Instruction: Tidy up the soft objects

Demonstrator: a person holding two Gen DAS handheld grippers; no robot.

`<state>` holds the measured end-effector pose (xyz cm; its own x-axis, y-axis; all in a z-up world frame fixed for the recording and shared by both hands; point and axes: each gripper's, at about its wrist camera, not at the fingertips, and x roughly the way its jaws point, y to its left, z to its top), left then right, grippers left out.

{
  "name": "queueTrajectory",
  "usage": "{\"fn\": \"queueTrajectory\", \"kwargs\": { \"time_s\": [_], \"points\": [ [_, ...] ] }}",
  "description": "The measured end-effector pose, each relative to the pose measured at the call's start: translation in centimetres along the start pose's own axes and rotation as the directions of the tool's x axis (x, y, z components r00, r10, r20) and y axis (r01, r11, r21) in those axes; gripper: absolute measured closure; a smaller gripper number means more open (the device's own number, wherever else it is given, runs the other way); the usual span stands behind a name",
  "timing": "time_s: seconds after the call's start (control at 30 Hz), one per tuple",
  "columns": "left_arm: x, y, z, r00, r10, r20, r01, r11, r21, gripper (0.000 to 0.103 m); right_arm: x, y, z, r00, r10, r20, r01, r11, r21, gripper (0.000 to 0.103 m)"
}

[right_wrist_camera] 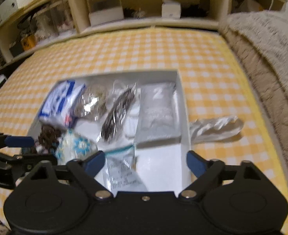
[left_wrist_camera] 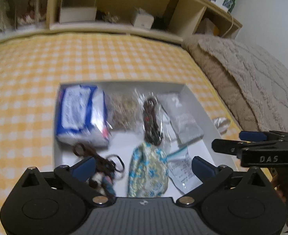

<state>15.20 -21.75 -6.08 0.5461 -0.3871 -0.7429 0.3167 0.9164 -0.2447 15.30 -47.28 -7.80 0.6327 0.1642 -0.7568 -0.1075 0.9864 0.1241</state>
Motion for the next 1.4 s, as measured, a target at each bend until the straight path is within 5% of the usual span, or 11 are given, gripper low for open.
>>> {"fn": "queueTrajectory", "kwargs": {
  "time_s": [0.4, 0.67, 1.1, 1.4],
  "points": [
    [-7.2, 0.8, 2.2, 0.987, 0.086, 0.133, -0.093, 0.995, 0.047, 0.0, -5.0, 2.1, 3.3, 0.995, 0.034, 0.092, -0.044, 0.994, 0.103, 0.0],
    [-10.6, 1.9, 1.4, 0.976, 0.159, 0.147, -0.165, 0.986, 0.031, 0.0, -8.0, 5.5, 3.5, 0.988, 0.062, 0.143, -0.081, 0.987, 0.138, 0.0],
    [-14.8, 4.8, -2.0, 0.976, 0.13, 0.175, -0.14, 0.989, 0.043, 0.0, -12.7, 10.8, -1.9, 0.962, -0.023, 0.271, 0.0, 0.996, 0.084, 0.0],
    [-16.2, 5.7, -4.9, 0.966, 0.159, 0.206, -0.177, 0.981, 0.074, 0.0, -13.7, 12.7, -5.3, 0.96, -0.091, 0.265, 0.067, 0.993, 0.097, 0.0]
  ]
}}
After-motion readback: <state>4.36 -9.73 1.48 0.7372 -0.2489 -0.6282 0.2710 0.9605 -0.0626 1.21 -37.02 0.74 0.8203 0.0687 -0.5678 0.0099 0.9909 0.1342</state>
